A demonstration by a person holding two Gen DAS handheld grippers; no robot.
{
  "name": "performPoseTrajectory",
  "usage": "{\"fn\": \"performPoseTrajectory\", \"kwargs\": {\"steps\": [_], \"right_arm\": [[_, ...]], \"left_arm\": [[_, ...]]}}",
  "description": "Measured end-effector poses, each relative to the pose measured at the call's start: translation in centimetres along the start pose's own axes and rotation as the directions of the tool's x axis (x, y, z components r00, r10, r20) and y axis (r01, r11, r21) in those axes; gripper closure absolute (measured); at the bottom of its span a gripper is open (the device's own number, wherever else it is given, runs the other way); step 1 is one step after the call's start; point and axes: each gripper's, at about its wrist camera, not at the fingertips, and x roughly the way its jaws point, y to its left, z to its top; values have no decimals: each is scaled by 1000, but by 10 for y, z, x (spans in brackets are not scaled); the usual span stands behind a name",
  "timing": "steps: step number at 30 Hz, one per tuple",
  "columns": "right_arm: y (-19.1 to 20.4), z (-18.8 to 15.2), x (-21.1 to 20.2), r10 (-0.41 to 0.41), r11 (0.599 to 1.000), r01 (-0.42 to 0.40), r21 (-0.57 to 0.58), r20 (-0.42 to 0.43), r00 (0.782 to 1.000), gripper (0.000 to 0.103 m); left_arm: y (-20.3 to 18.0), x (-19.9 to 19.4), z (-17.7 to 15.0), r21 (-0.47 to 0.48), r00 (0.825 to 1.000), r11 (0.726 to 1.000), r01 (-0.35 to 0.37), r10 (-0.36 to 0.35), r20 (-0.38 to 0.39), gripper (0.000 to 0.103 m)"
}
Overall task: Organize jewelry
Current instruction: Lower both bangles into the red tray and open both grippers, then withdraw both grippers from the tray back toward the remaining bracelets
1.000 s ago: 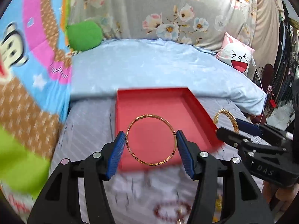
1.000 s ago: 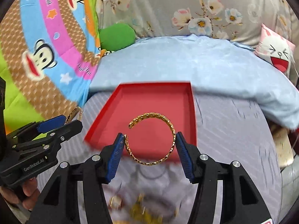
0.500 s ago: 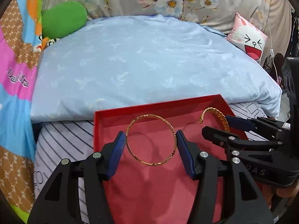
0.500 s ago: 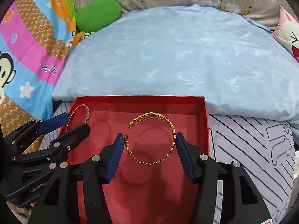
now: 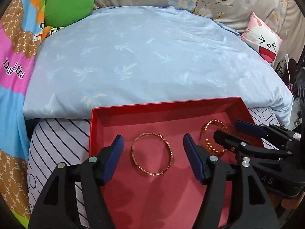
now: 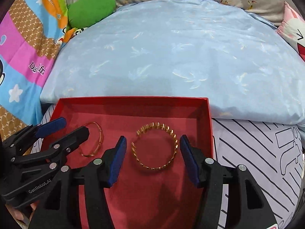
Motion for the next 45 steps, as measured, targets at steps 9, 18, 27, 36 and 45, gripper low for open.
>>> {"fn": "performPoseTrajectory", "kwargs": {"steps": [9, 18, 27, 36, 45], "right_arm": [[4, -8, -44, -1, 1000, 2, -14, 89, 996, 41], [7, -85, -132, -15, 998, 25, -54, 181, 983, 37], [14, -183, -184, -27, 998, 37, -56, 181, 983, 37], [19, -262, -188, -34, 999, 35, -6, 100, 994, 37], [15, -311, -183, -38, 998, 36, 43, 49, 998, 37]], "left_arm": [[4, -32, -2, 2, 999, 999, -34, 34, 38, 39], [2, -121, -52, -2, 991, 999, -53, 53, 125, 36], [-23, -180, -149, 51, 990, 996, -73, 66, 124, 34], [-23, -192, -233, -34, 997, 998, -60, 61, 55, 34], [-27, -190, -283, -81, 996, 993, -84, 84, 0, 34]]}}
